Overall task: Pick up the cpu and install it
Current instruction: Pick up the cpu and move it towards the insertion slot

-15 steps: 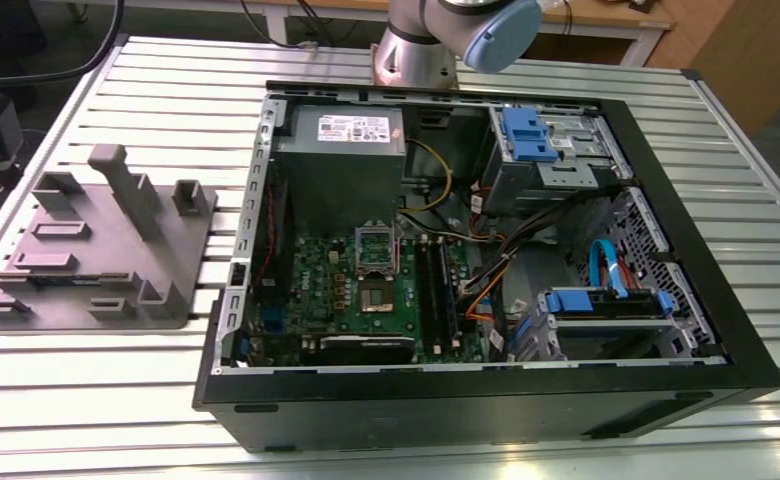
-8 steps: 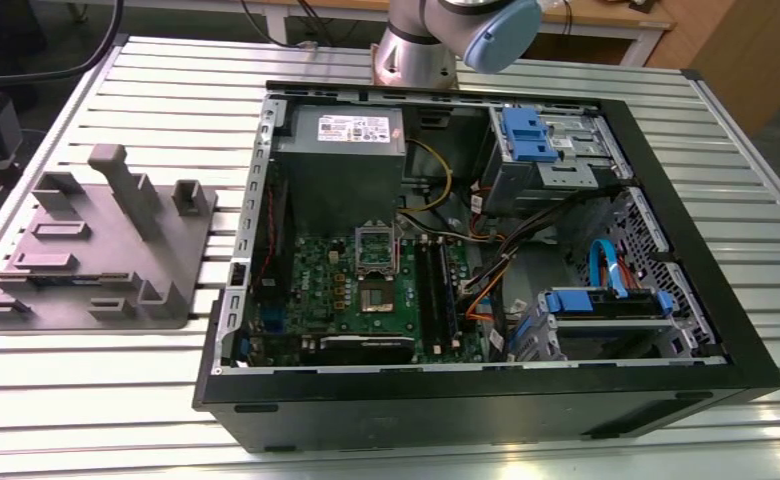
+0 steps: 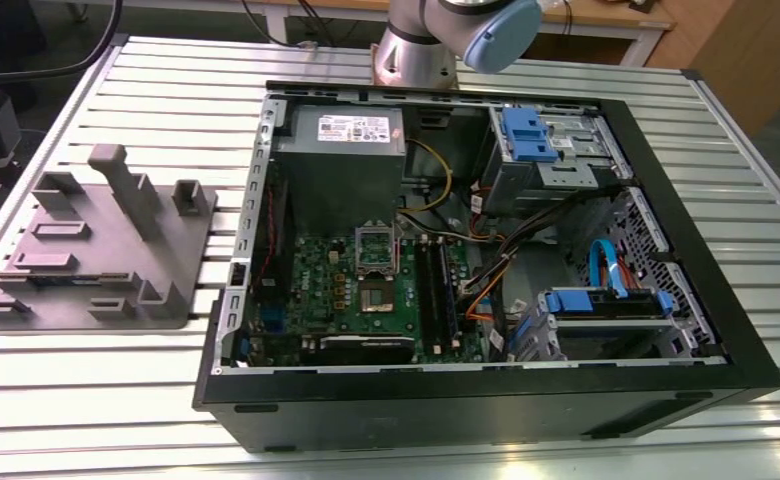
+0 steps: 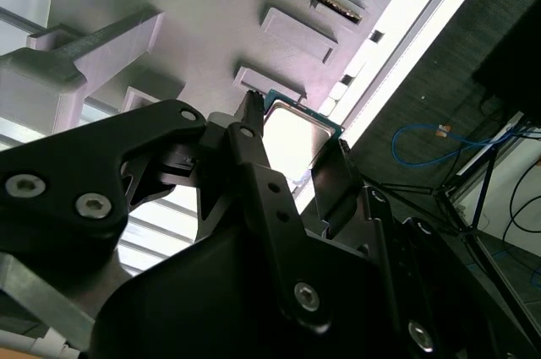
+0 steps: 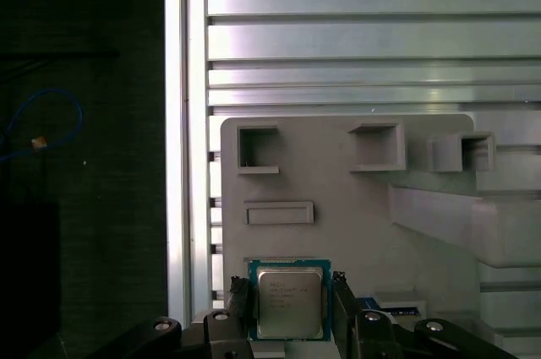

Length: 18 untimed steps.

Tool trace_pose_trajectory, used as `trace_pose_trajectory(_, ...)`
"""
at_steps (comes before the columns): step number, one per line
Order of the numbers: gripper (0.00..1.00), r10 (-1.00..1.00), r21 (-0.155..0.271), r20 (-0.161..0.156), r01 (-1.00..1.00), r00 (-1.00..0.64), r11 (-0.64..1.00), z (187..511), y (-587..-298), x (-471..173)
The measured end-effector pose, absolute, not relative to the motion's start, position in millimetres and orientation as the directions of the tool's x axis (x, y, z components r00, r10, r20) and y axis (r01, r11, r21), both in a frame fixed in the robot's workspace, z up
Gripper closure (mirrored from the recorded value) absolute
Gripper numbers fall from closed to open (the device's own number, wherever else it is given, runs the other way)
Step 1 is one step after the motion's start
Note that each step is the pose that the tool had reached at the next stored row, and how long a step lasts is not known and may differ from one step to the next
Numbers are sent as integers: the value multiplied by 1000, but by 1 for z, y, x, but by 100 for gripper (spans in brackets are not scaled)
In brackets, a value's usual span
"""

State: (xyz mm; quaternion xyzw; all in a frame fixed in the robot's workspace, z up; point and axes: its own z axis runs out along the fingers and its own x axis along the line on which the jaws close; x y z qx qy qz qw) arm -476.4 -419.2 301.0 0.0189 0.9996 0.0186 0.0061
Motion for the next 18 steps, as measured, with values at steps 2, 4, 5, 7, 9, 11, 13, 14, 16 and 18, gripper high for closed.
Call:
trace_pose_trajectory(2, 53, 38, 37, -11, 38, -999, 999, 301, -419, -476)
trace_pose_trajectory(4, 53, 38, 37, -11, 38, -999, 999, 301, -419, -476)
trace_pose_trajectory(5, 53, 38, 37, -11, 38, -999, 999, 301, -419, -476)
trace_pose_trajectory(7, 53, 38, 37, -11, 38, -999, 999, 302, -419, -476)
trace_pose_trajectory(9, 53, 38, 36, -11, 38, -999, 999, 303, -419, -476)
trace_pose_trajectory(11, 53, 38, 36, -11, 38, -999, 999, 304, -419, -476)
trace_pose_trajectory(13, 53, 38, 36, -12, 38, -999, 999, 305, -419, -476)
trace_pose_trajectory(14, 53, 38, 36, -11, 38, -999, 999, 306, -419, -476)
trace_pose_trajectory(16, 53, 38, 36, -12, 38, -999, 999, 307, -419, -476)
trace_pose_trajectory(18, 53, 38, 36, -11, 38, -999, 999, 308, -419, -476)
